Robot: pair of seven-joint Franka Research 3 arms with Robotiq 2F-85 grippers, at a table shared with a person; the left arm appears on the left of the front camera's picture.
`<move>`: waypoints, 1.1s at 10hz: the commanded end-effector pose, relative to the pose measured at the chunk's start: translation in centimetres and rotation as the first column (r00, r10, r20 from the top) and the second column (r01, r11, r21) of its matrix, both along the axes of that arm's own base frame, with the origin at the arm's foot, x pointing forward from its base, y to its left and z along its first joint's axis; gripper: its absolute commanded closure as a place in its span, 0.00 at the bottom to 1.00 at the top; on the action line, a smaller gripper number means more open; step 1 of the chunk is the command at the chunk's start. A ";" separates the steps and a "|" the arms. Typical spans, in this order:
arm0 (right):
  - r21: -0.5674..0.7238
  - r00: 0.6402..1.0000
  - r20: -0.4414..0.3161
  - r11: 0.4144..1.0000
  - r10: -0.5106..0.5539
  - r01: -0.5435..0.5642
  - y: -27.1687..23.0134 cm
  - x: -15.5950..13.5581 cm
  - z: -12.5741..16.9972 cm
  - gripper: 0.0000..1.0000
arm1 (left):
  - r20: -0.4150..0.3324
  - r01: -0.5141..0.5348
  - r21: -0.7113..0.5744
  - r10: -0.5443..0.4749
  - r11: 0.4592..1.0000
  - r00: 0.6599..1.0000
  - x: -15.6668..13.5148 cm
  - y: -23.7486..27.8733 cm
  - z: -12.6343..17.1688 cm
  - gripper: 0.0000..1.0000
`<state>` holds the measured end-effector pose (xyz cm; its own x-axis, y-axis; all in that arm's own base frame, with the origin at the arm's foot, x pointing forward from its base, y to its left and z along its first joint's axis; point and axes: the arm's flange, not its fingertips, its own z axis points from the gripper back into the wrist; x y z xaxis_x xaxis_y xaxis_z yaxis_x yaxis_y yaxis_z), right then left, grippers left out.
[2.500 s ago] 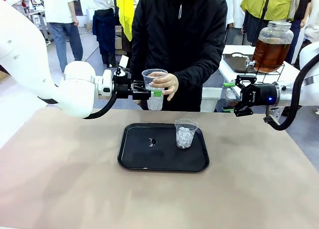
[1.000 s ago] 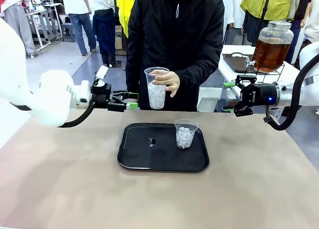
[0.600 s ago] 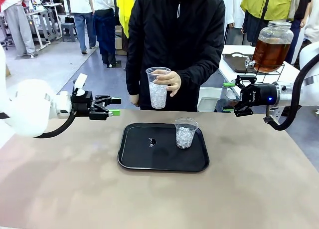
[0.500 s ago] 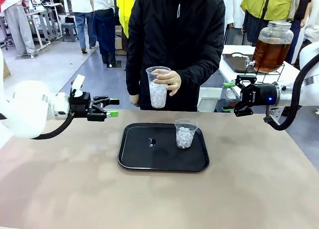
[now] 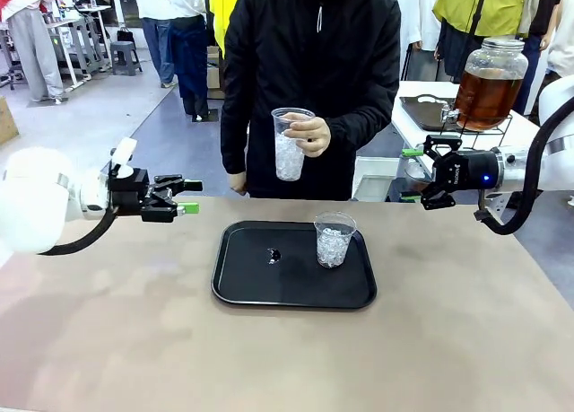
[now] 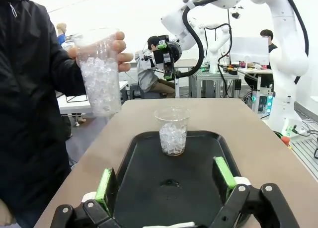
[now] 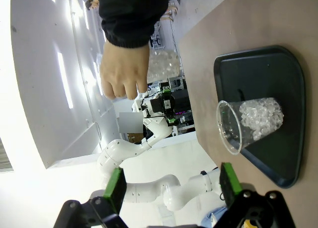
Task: Pour the drink into the iced cup.
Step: Pick up the iced cup indicated by the human and present it to them.
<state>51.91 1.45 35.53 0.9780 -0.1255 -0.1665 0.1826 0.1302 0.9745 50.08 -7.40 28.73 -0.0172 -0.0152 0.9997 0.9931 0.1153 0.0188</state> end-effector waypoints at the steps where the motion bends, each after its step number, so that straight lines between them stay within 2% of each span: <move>1: 0.001 1.000 0.001 1.000 -0.001 0.001 0.0 0.0 0.1 0.00 | 0.001 -0.001 0.005 0.001 1.000 1.000 0.0 -0.1 0.0 0.00; 11: 0.001 1.000 0.001 1.000 -0.001 0.001 0.0 0.0 0.1 0.00 | 0.001 -0.001 0.005 0.001 1.000 1.000 0.0 -0.1 0.0 0.00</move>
